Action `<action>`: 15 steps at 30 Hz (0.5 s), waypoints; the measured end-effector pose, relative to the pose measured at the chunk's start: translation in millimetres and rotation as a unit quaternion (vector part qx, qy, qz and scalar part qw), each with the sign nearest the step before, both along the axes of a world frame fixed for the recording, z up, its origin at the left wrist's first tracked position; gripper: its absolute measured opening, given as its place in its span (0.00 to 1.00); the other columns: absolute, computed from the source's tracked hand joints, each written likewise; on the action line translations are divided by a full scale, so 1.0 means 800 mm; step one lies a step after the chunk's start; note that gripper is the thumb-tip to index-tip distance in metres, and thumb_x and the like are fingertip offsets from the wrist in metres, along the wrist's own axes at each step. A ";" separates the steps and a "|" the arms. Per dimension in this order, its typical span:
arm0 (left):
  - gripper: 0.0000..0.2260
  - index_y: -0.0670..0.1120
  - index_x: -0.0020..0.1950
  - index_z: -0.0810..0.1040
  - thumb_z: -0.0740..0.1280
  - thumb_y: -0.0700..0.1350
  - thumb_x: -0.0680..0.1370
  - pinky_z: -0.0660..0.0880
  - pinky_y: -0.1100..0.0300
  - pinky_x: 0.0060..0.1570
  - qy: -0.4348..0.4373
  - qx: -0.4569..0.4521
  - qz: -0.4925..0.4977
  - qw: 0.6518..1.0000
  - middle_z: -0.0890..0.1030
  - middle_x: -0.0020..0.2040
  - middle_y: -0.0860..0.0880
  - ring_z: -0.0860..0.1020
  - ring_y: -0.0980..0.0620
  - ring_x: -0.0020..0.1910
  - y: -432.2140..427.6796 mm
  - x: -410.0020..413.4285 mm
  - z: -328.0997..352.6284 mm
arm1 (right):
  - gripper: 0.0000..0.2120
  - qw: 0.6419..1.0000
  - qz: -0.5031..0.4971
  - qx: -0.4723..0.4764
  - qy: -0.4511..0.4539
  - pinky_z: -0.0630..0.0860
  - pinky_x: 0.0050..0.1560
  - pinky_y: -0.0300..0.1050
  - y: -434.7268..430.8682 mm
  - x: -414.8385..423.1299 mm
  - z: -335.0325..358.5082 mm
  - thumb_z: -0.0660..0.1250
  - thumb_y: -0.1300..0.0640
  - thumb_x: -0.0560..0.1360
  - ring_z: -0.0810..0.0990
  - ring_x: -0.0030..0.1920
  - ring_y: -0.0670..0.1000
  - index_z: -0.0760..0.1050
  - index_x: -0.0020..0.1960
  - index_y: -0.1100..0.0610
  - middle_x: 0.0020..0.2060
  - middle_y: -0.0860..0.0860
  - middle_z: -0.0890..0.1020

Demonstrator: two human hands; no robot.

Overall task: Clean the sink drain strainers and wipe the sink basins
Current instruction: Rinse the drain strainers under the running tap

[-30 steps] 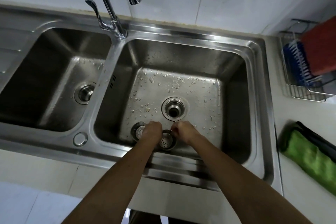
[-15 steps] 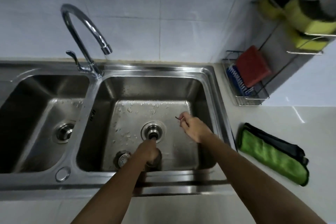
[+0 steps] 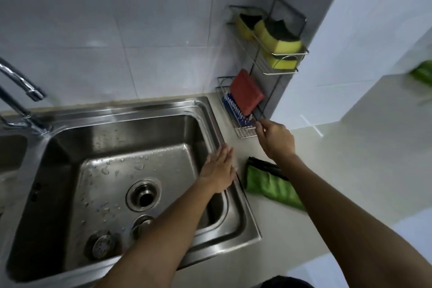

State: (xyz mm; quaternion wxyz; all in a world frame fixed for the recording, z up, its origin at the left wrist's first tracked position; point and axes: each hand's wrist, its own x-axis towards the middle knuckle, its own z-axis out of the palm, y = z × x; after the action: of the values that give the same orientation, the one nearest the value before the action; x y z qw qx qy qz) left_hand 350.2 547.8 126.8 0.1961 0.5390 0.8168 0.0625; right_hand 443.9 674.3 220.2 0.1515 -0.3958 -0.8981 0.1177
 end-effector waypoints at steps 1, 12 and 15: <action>0.27 0.45 0.78 0.40 0.46 0.54 0.83 0.44 0.47 0.75 0.012 -0.025 -0.012 1.000 0.38 0.78 0.47 0.39 0.49 0.77 0.004 0.004 -0.001 | 0.15 1.000 0.006 0.001 0.014 0.73 0.44 0.51 0.006 0.003 0.000 0.56 0.49 0.81 0.79 0.49 0.64 0.77 0.52 0.57 0.49 0.60 0.82; 0.29 0.46 0.77 0.37 0.45 0.57 0.82 0.40 0.47 0.74 0.030 -0.063 -0.026 0.997 0.36 0.78 0.49 0.37 0.50 0.77 0.004 -0.001 -0.008 | 0.15 0.995 0.023 -0.064 -0.071 0.73 0.50 0.52 0.048 -0.026 -0.022 0.56 0.56 0.80 0.77 0.53 0.66 0.76 0.57 0.64 0.52 0.67 0.79; 0.29 0.47 0.77 0.37 0.46 0.57 0.82 0.40 0.46 0.74 0.030 -0.058 -0.025 0.998 0.36 0.78 0.49 0.37 0.51 0.77 0.003 -0.001 -0.011 | 0.18 0.989 0.042 -0.065 -0.129 0.74 0.55 0.54 0.057 -0.035 -0.037 0.53 0.53 0.81 0.75 0.59 0.65 0.73 0.64 0.61 0.61 0.64 0.74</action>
State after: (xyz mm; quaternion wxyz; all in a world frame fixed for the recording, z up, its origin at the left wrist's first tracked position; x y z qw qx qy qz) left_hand 349.5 550.1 117.8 0.2037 0.5486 0.8109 -0.0060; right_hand 416.3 720.2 190.8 0.0029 -0.3785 -0.9164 0.1298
